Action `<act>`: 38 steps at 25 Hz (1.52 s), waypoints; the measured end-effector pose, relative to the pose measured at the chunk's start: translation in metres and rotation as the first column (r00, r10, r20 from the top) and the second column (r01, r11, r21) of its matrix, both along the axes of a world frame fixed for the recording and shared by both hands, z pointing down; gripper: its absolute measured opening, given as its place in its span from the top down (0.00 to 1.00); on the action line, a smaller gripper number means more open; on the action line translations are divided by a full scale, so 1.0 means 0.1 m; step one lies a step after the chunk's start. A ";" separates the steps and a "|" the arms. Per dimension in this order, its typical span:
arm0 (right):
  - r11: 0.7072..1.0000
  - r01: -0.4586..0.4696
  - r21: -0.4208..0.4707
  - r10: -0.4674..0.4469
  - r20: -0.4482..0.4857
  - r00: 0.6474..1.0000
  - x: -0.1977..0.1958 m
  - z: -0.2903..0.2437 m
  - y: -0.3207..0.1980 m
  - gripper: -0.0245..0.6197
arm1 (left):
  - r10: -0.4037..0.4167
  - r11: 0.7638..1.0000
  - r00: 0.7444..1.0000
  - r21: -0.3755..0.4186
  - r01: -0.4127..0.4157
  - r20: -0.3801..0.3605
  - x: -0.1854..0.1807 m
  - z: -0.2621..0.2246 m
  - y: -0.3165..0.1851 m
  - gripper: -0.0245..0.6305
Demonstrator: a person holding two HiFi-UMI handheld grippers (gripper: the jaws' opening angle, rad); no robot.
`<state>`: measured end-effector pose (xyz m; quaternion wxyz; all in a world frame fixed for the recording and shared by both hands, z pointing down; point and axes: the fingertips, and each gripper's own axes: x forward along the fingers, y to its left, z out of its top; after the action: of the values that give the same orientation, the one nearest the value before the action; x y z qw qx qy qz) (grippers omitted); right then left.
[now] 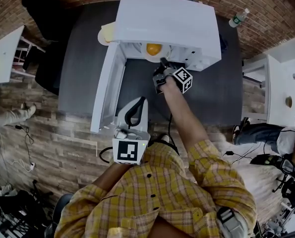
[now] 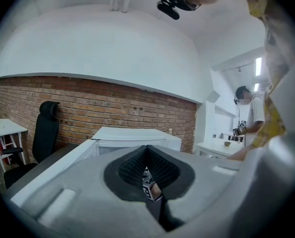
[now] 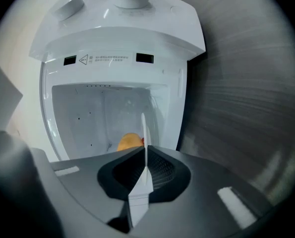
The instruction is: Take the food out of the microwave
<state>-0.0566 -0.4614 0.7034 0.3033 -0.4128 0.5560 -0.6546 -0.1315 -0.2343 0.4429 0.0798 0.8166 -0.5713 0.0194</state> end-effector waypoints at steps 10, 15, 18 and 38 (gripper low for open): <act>1.000 0.015 0.019 -0.016 0.044 0.999 0.12 -0.29 0.28 0.95 | -0.001 1.000 0.998 -0.004 0.002 0.063 0.17 -0.06 0.02 0.96; 0.999 0.031 0.043 -0.033 0.053 0.998 0.16 -0.52 0.44 0.95 | -0.012 1.000 0.998 0.007 0.012 0.064 0.28 -0.13 0.01 0.96; 0.998 0.033 0.048 -0.036 0.058 0.998 0.20 -0.64 0.57 0.95 | -0.012 1.000 0.998 0.018 0.011 0.060 0.34 -0.18 0.06 0.96; 0.986 0.100 0.136 -0.113 0.091 0.989 0.47 -1.66 1.64 0.94 | -0.056 0.996 0.998 0.064 0.055 0.022 0.63 -0.44 0.39 0.96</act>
<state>-0.0095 -0.2976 0.5370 0.3213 -0.3288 0.6034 -0.6516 -0.0689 -0.1949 0.3987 0.0476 0.8023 -0.5950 0.0087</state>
